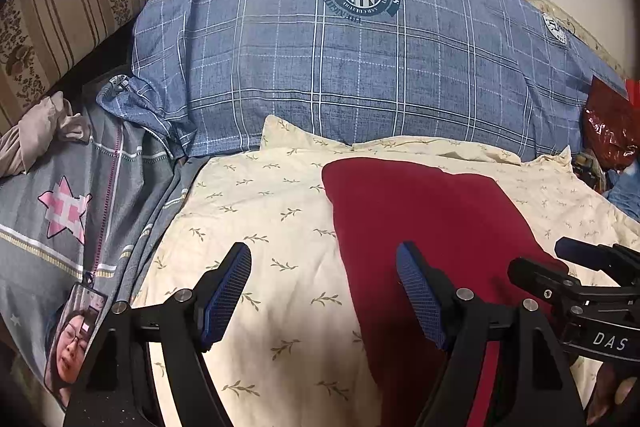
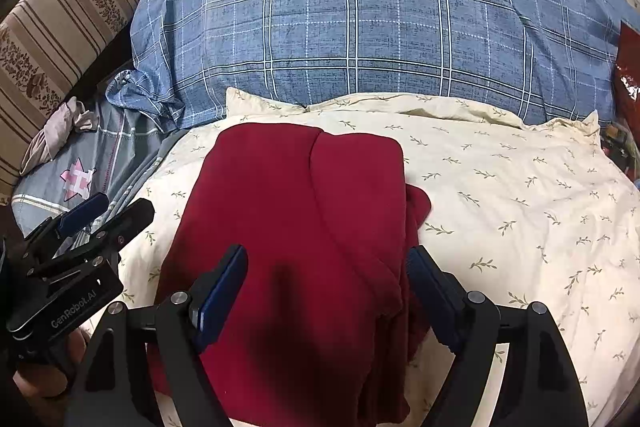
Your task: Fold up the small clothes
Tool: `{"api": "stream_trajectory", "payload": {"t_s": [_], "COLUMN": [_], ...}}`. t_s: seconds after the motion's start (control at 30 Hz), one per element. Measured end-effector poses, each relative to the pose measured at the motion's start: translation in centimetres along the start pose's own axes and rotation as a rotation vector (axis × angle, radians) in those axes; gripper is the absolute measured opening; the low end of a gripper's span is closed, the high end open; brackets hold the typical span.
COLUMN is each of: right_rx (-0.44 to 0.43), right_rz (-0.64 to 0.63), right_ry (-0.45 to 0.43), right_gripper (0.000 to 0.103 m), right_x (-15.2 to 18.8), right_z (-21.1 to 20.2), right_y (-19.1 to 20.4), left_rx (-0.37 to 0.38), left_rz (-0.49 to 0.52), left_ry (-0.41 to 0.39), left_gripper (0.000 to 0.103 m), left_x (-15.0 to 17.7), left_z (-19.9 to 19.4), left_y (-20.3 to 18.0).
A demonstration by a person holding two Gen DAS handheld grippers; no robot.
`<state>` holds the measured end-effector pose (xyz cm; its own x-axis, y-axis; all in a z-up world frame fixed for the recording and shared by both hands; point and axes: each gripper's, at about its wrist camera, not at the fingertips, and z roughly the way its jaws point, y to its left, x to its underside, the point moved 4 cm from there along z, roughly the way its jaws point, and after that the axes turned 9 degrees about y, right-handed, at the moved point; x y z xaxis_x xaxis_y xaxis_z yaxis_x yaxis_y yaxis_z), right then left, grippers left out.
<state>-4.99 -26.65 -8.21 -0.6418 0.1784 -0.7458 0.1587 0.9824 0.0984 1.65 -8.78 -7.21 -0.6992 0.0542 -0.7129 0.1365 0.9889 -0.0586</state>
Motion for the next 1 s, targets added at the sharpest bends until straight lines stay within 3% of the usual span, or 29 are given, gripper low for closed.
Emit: {"api": "stream_trajectory", "payload": {"t_s": [1.0], "right_rx": [-0.007], "right_rz": [0.000], "right_ry": [0.024], "right_gripper": [0.083], "right_x": [0.09], "right_z": [0.96], "right_y": [0.36], "left_rx": [-0.008], "left_rz": [0.001], "left_ry": [0.014], "left_gripper": [0.075], "left_x": [-0.02], "left_z": [0.48], "left_y": [-0.20]}}
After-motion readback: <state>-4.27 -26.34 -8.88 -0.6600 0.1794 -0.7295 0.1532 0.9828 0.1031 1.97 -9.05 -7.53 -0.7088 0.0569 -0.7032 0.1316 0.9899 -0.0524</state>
